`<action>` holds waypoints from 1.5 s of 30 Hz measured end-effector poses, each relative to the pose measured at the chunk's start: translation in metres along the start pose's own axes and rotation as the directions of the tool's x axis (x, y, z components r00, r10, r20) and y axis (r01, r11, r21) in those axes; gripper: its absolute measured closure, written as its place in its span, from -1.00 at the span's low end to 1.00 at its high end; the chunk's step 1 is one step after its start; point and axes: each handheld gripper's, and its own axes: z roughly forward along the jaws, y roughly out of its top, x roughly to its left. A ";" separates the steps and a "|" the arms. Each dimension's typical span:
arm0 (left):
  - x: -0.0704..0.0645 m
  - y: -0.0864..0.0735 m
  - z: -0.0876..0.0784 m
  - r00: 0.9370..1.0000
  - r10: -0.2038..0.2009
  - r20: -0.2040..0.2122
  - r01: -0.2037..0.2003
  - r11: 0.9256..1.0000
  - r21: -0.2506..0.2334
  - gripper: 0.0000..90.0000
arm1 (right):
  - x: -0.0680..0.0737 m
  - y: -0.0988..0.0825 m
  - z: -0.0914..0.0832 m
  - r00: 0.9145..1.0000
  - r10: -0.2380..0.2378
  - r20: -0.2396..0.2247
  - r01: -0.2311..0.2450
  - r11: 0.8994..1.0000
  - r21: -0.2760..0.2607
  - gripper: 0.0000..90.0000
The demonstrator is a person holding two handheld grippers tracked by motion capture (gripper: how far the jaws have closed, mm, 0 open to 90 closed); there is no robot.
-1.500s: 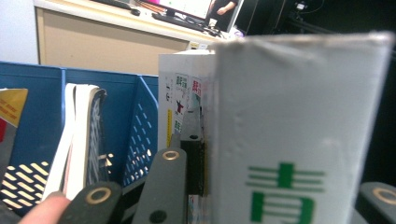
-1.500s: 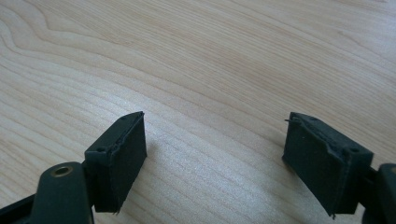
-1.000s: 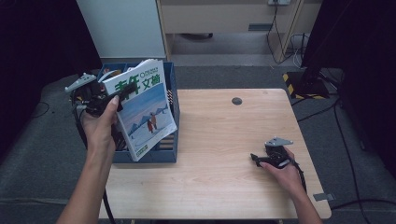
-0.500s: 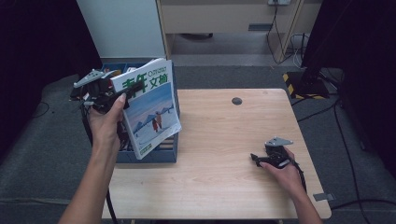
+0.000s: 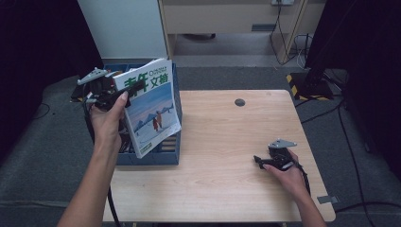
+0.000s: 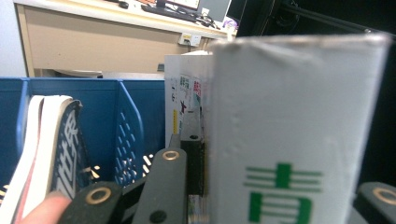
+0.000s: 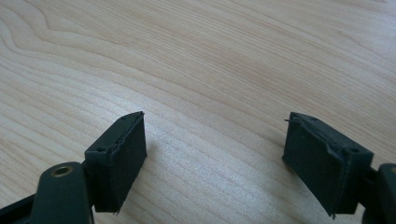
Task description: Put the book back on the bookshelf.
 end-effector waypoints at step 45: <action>0.008 -0.017 0.027 0.995 -0.027 -0.092 0.027 1.000 -0.004 0.63 | 0.000 0.000 0.000 1.000 0.001 0.000 -0.001 1.000 0.000 -0.53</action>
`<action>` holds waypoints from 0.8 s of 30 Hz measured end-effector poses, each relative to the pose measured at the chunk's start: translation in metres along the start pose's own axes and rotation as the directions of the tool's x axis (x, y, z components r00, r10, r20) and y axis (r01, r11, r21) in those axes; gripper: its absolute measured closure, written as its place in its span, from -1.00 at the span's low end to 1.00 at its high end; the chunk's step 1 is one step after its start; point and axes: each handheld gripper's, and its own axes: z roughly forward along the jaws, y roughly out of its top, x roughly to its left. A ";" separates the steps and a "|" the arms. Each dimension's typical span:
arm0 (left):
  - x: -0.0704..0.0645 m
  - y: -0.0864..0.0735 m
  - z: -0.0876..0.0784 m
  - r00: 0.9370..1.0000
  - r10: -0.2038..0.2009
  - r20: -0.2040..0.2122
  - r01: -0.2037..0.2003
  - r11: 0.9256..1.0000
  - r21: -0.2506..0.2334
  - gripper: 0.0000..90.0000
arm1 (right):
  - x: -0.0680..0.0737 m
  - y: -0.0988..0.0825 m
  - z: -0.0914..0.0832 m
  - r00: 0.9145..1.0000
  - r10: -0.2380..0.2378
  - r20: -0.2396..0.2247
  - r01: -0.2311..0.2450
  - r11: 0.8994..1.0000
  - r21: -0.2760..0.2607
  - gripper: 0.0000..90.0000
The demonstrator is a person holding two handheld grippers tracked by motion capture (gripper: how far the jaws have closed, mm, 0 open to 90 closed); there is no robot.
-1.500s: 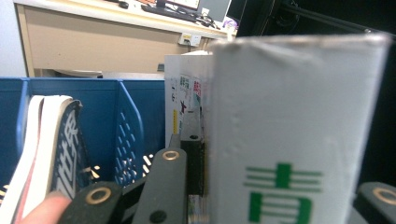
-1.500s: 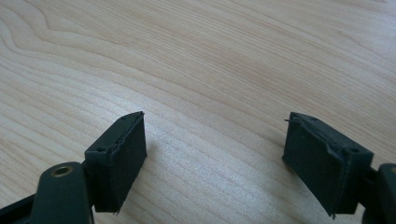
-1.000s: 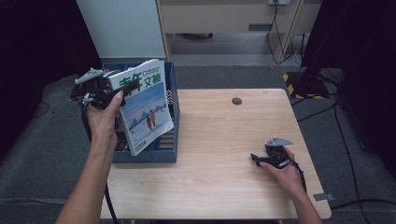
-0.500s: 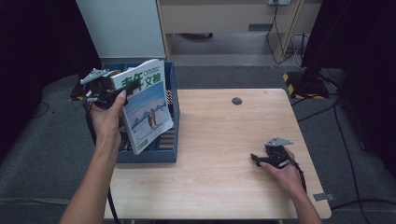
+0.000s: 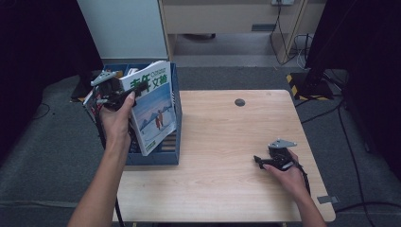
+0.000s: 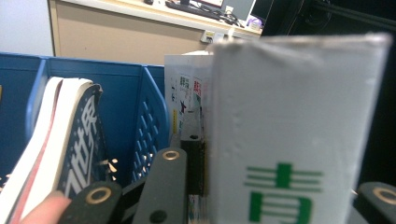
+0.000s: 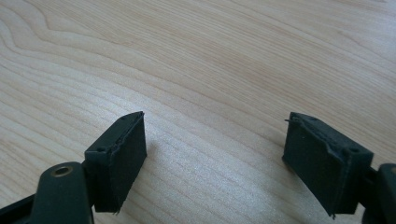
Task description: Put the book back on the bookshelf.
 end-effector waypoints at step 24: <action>-0.005 -0.006 0.013 0.999 -0.011 0.033 0.012 1.000 -0.005 0.63 | 0.000 0.000 0.000 1.000 0.000 0.001 0.000 1.000 -0.001 -0.53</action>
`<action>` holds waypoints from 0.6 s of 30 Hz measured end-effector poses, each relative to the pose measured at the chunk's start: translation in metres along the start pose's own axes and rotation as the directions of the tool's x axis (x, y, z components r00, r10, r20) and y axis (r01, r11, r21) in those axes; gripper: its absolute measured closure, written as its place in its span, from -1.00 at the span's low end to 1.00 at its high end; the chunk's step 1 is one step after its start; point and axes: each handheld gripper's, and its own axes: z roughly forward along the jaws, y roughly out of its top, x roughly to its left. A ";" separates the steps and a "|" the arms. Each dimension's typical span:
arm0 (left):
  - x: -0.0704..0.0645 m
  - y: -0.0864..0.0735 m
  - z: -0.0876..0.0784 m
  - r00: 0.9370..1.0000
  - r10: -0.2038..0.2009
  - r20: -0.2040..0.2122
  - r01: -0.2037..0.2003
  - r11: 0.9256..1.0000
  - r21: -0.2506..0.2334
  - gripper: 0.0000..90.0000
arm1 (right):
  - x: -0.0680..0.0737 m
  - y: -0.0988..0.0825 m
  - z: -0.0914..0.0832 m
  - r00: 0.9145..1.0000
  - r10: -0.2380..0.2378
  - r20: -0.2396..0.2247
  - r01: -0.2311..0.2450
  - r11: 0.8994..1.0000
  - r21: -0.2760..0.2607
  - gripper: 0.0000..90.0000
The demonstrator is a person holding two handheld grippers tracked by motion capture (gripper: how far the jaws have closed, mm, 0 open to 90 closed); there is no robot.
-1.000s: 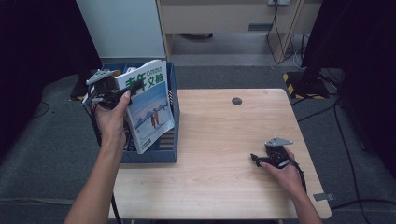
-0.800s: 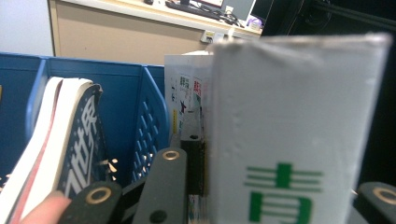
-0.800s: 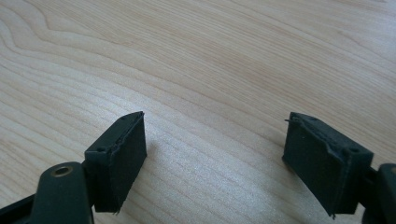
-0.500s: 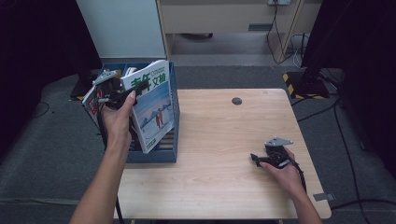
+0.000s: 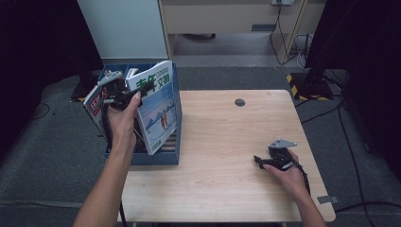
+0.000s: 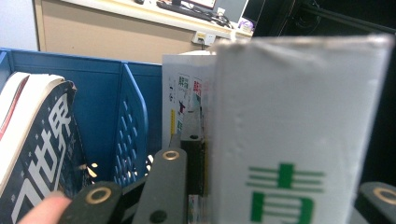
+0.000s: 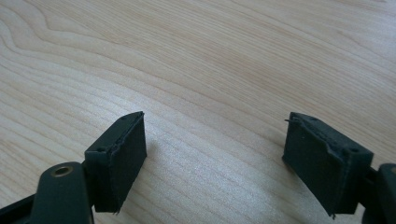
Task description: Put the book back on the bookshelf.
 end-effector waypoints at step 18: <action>0.000 -0.002 0.003 1.000 0.006 -0.002 -0.006 1.000 -0.021 0.63 | 0.000 0.000 0.000 1.000 0.000 -0.001 0.000 1.000 0.001 -0.53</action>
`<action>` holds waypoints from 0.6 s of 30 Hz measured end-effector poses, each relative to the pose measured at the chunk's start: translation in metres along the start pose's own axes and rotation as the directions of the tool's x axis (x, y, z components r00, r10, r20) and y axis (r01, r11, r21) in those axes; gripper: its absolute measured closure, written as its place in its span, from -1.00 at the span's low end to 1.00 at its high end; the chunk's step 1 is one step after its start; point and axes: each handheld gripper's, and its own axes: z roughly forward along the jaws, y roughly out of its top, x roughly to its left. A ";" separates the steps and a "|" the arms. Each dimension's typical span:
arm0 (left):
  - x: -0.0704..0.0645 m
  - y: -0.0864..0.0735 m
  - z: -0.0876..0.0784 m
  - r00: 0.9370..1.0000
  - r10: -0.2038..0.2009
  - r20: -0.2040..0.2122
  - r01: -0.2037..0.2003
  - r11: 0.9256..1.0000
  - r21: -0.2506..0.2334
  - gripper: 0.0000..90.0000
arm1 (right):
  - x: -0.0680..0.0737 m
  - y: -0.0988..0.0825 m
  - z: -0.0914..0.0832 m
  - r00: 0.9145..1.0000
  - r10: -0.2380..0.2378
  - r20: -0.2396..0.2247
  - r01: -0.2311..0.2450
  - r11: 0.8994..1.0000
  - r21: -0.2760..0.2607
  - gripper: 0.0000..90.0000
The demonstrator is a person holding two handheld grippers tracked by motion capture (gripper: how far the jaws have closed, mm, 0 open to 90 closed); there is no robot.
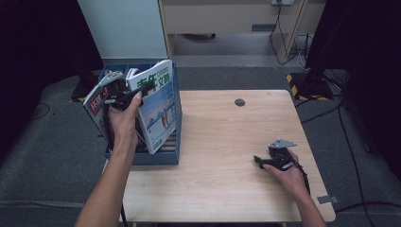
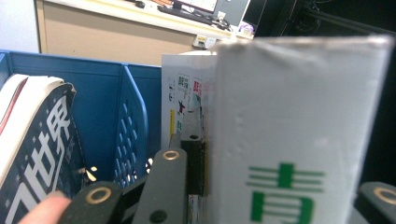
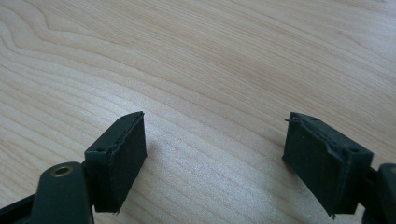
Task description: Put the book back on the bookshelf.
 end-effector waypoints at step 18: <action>-0.001 -0.007 0.011 1.000 0.021 -0.006 -0.021 1.000 -0.013 0.63 | 0.000 0.000 0.000 1.000 0.000 -0.001 0.000 1.000 0.001 -0.53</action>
